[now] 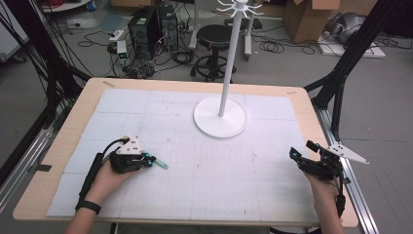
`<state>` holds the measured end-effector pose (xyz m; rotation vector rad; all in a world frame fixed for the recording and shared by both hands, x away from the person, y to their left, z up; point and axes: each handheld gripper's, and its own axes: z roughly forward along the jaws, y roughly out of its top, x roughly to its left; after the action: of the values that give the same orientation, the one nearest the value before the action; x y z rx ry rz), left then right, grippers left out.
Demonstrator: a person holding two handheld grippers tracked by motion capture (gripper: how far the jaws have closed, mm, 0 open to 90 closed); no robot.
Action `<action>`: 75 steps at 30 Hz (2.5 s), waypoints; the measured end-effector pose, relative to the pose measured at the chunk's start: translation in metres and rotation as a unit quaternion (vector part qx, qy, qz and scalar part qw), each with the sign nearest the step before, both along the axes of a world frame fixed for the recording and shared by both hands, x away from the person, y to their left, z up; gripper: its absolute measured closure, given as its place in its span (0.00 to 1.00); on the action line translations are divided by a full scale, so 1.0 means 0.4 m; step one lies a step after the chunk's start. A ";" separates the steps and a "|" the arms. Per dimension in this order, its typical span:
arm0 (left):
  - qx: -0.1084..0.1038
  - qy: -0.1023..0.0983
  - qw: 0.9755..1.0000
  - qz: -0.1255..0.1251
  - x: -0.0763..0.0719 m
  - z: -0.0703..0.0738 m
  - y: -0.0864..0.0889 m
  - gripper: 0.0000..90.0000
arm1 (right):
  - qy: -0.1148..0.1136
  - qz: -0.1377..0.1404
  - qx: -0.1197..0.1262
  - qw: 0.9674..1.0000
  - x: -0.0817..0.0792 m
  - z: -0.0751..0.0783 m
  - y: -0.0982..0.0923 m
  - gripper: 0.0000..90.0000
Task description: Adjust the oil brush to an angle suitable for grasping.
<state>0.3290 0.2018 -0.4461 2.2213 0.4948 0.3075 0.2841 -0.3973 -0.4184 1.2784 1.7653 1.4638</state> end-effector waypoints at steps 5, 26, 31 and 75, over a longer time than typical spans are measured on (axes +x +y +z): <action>0.005 -0.001 1.000 0.014 0.022 0.002 -0.023 1.00 | 0.002 -0.001 0.002 1.000 0.000 0.000 0.000 0.18; -0.016 -0.009 0.996 0.083 0.101 -0.010 -0.066 1.00 | 0.003 0.000 0.004 1.000 0.001 0.000 0.000 0.18; -0.014 -0.012 0.995 0.096 0.116 -0.009 -0.068 1.00 | 0.001 0.001 0.004 1.000 0.002 0.000 0.000 0.18; -0.050 -0.001 0.992 0.120 0.141 0.051 0.068 0.28 | 0.004 0.003 0.005 1.000 0.004 -0.002 -0.004 0.18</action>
<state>0.3855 0.2289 -0.4257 2.0666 0.7617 0.4010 0.2858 -0.3990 -0.4194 1.2881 1.7707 1.4746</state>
